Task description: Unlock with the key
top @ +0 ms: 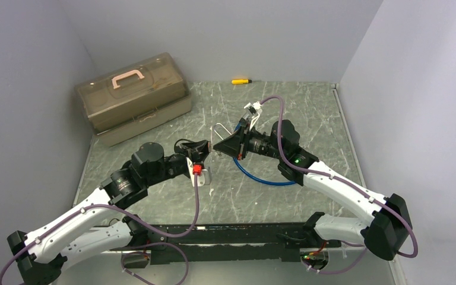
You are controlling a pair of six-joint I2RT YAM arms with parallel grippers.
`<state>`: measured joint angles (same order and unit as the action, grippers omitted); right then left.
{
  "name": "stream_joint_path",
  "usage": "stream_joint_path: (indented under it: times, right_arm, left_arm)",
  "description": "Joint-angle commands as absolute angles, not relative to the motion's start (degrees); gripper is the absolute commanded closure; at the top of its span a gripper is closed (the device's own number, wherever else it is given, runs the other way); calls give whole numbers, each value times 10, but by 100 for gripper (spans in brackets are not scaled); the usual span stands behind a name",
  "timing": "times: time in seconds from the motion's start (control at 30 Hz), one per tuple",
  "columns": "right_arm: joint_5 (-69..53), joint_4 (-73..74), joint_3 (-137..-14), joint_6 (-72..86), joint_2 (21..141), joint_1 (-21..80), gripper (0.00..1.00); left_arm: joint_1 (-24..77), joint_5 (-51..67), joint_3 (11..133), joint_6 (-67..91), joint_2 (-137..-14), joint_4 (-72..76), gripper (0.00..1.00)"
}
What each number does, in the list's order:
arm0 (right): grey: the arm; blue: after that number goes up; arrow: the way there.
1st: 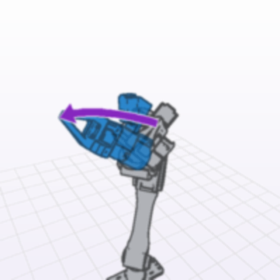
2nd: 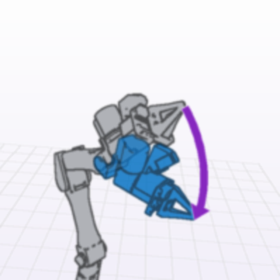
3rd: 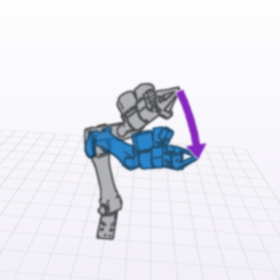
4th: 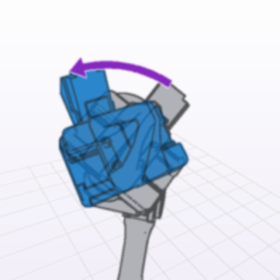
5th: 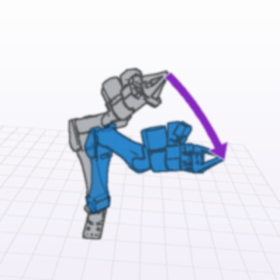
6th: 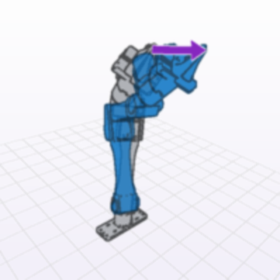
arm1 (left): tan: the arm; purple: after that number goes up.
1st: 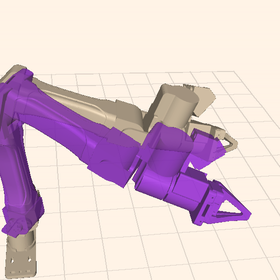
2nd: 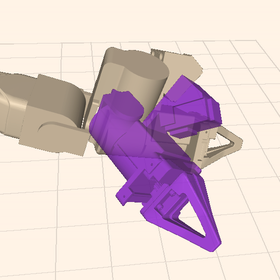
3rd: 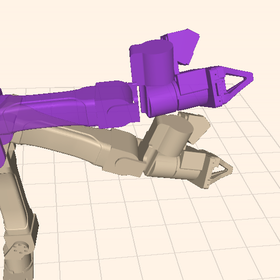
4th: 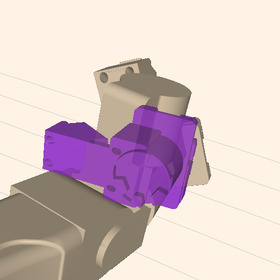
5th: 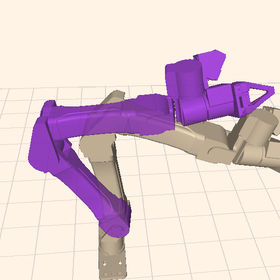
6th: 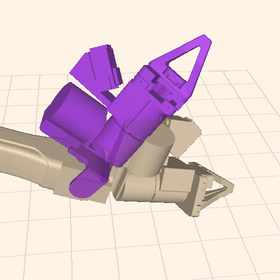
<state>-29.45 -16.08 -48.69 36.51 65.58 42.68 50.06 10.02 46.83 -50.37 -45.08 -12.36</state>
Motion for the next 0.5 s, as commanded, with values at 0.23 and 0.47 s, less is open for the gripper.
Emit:
stream_joint_path:
  times: [0.23,0.47]
  right_arm:
    - [-283,-173,-512,360,641,424,100]
    - [-275,-176,-511,360,646,425,100]
  left_arm:
    - [508,109,467,-520,-441,-114,100]
    - [512,109,468,-520,-441,-112,100]
